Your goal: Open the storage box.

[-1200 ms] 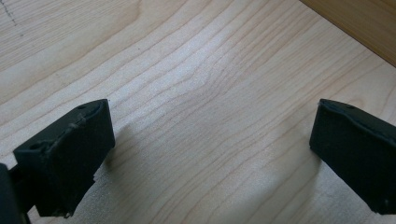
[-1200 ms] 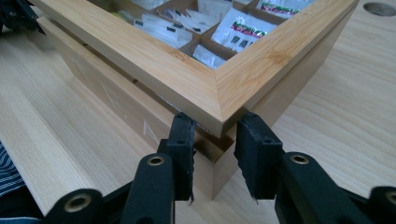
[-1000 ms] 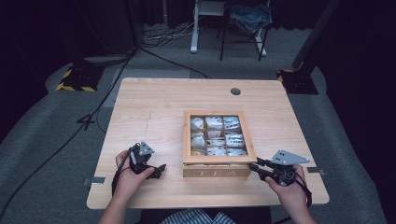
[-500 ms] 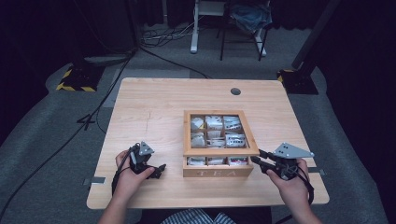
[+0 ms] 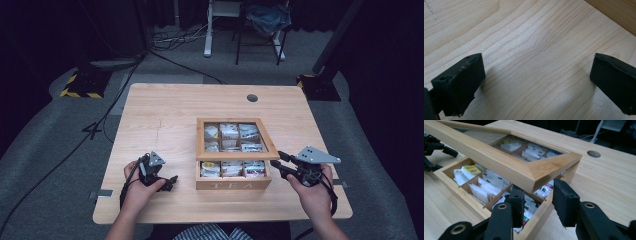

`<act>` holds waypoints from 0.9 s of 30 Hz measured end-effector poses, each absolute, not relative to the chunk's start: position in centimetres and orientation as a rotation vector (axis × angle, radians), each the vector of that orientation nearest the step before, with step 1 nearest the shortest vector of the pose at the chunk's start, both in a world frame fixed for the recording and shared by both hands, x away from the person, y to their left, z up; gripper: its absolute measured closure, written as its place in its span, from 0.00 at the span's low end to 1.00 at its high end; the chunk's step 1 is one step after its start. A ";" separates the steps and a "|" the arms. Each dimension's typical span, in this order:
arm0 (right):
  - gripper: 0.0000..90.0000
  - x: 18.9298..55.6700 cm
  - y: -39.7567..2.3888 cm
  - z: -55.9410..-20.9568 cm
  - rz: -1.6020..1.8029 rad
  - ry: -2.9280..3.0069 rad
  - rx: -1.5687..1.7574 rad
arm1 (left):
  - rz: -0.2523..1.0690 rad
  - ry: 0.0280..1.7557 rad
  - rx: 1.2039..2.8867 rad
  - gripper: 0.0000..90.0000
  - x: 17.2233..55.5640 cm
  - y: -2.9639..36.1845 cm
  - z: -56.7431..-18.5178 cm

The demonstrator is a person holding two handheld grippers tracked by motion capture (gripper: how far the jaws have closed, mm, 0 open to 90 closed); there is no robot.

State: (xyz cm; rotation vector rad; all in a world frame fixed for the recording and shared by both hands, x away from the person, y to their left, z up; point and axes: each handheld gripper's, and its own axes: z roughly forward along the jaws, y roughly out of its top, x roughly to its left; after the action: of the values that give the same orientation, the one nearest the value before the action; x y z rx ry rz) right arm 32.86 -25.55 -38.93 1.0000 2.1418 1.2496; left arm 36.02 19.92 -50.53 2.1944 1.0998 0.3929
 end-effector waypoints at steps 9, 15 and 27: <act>0.70 33.4 -25.3 -37.6 1.248 2.119 0.975 | 0.387 1.091 2.200 0.00 36.4 19.8 -50.5; 0.71 33.8 -25.3 -37.0 1.280 2.094 0.983 | 0.380 1.093 2.199 0.00 36.5 19.8 -50.5; 0.72 34.7 -25.3 -35.8 1.311 2.042 0.985 | 0.382 1.087 2.203 0.00 36.6 19.7 -50.5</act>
State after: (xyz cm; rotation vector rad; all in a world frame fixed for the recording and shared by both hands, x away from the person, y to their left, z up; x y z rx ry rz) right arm 34.67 -25.25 -35.76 0.9850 2.0420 1.3107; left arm 36.60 19.74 -50.50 2.2025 1.0875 0.3823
